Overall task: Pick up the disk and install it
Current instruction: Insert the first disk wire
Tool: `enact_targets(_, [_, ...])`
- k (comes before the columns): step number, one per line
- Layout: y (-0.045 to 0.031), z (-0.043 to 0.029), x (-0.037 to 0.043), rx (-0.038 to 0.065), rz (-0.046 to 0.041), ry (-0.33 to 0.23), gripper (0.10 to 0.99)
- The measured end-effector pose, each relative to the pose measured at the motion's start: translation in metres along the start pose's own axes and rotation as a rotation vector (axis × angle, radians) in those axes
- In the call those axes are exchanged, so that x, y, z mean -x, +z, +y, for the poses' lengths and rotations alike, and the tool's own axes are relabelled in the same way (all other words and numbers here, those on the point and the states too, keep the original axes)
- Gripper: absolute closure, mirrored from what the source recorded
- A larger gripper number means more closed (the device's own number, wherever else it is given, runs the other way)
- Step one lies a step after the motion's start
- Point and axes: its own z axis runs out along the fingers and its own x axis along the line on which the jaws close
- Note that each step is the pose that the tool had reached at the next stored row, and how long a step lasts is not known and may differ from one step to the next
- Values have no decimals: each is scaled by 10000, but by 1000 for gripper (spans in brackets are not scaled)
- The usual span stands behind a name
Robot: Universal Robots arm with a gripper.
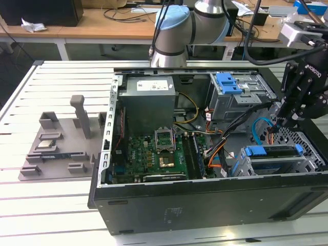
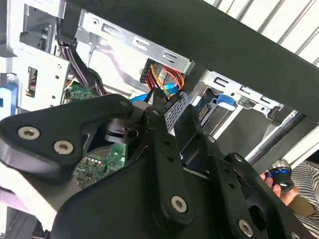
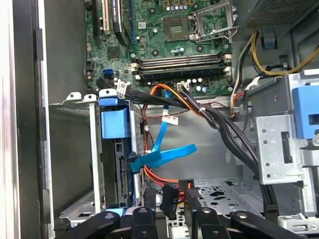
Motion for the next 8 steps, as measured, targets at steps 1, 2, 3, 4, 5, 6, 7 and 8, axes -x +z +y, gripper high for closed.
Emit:
enact_targets(1, [2, 0, 0, -1, 7, 0, 725])
enact_targets(2, [3, 0, 0, -1, 6, 0, 725])
enact_targets(3, [3, 0, 0, -1, 6, 0, 725])
enact_targets(4, [3, 0, 0, 0, 6, 0, 725])
enact_targets(5, [3, 0, 0, 0, 6, 0, 741])
enact_targets(6, [3, 0, 0, -1, 6, 0, 804])
enact_targets(7, [3, 0, 0, 0, 6, 1, 804])
enact_targets(8, [3, 0, 0, -1, 7, 1, 918])
